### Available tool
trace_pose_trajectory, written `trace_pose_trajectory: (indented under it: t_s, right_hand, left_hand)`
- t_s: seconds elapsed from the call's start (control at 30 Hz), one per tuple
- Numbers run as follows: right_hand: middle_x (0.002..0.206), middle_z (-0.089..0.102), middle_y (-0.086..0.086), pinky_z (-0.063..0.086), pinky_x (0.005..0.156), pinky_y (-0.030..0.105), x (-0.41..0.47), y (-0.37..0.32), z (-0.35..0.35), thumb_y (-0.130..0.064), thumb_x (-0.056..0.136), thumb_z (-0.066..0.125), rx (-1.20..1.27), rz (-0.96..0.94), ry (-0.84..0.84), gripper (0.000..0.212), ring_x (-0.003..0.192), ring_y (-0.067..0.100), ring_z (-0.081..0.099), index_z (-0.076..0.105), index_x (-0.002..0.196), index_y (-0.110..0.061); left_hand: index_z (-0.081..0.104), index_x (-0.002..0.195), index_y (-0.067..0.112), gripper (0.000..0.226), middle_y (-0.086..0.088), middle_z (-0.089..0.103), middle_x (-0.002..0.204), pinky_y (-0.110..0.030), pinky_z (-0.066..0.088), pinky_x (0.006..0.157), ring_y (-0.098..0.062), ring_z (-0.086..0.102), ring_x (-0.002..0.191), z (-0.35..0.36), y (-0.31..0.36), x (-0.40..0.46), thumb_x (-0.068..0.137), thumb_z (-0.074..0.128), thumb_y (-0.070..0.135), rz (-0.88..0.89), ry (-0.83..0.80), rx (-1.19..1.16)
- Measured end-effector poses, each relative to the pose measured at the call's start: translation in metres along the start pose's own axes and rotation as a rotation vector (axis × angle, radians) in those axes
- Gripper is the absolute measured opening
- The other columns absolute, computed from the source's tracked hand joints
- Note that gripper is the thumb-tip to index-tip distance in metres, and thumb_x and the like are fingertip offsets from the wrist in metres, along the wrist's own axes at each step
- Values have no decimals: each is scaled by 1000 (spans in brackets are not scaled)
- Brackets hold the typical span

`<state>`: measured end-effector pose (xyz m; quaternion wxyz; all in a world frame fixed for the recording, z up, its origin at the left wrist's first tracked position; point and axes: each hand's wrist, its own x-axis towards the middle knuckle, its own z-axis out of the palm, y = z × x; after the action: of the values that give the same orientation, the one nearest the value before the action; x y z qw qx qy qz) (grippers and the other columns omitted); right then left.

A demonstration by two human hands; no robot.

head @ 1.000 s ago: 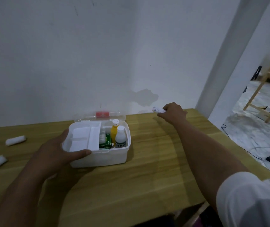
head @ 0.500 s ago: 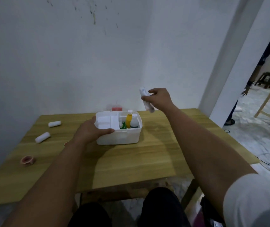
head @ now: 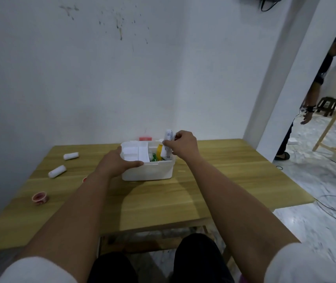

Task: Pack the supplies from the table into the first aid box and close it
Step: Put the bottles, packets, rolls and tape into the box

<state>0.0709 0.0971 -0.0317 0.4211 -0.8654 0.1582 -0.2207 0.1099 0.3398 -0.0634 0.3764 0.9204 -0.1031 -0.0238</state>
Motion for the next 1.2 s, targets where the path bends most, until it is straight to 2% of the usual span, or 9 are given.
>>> trace_pose_trajectory:
  t_s: [0.07, 0.13, 0.27, 0.37, 0.6, 0.8, 0.97, 1.07, 1.2]
  right_hand:
    - [73, 65, 1, 54, 61, 33, -5, 1, 2, -34, 72, 85, -35, -36, 22, 34, 71, 20, 66, 60, 75, -12]
    - [78, 66, -1, 47, 61, 29, -9, 5, 5, -36, 76, 83, -81, -66, 31, 31, 74, 17, 63, 65, 85, -12]
    - [87, 69, -5, 53, 73, 36, -16, 17, 16, -42, 77, 79, -177, -89, 25, 33, 84, 18, 67, 66, 95, -18]
    - [86, 68, -10, 40, 82, 39, -22, 24, 24, -53, 74, 72, -316, -89, 88, 34, 86, 17, 62, 64, 93, -26]
    - [87, 66, -10, 35, 82, 40, -21, 17, 20, -49, 73, 72, -418, -16, 35, 33, 86, 19, 63, 62, 95, -27]
    - [86, 64, -6, 31, 82, 42, -20, 6, 18, -45, 76, 72, -569, -41, -25, 33, 84, 21, 62, 60, 97, -23]
    - [81, 65, -6, 41, 90, 43, -8, -10, 6, -56, 65, 81, -532, 35, -163, 47, 80, 19, 63, 60, 89, -21]
    - [78, 66, -3, 45, 84, 41, -3, -12, -1, -63, 61, 83, -460, 34, -178, 53, 83, 21, 66, 63, 84, -20]
    - [106, 62, -8, 44, 94, 43, -5, -16, -7, -54, 72, 81, -426, -39, -184, 53, 101, 17, 60, 64, 114, -28]
  left_hand:
    - [50, 144, 24, 97, -6, 62, 131, -46, 58, 83, -22, 55, 101, 1, -1, 0, 63, 88, 61, 1, 3, -15]
    - [49, 145, 25, 97, -6, 61, 133, -46, 58, 85, -22, 54, 103, 2, -3, 0, 64, 88, 61, 3, 5, -36]
    - [47, 147, 26, 94, -6, 59, 137, -40, 55, 80, -19, 49, 101, 5, -3, 1, 68, 87, 58, 22, 16, -13]
    - [47, 146, 27, 95, -5, 60, 133, -46, 57, 84, -21, 52, 103, 5, -4, 3, 66, 87, 60, 22, 16, -21]
    - [45, 148, 27, 97, -5, 59, 136, -49, 57, 87, -26, 54, 112, 6, -4, 3, 67, 88, 57, 18, 3, -53]
    - [46, 148, 27, 98, -5, 60, 135, -47, 58, 84, -22, 53, 103, 3, -4, 4, 65, 87, 59, 22, 2, -9]
    - [45, 149, 24, 98, -7, 59, 134, -48, 58, 84, -23, 52, 102, 2, -2, 5, 66, 87, 59, 8, -10, 10]
    - [45, 148, 24, 100, -6, 59, 134, -47, 58, 83, -23, 51, 102, 2, -4, 6, 65, 87, 61, 7, -7, 13]
    - [46, 147, 25, 99, -5, 59, 134, -46, 58, 83, -22, 52, 102, 2, -3, 8, 65, 87, 61, 4, -14, 10]
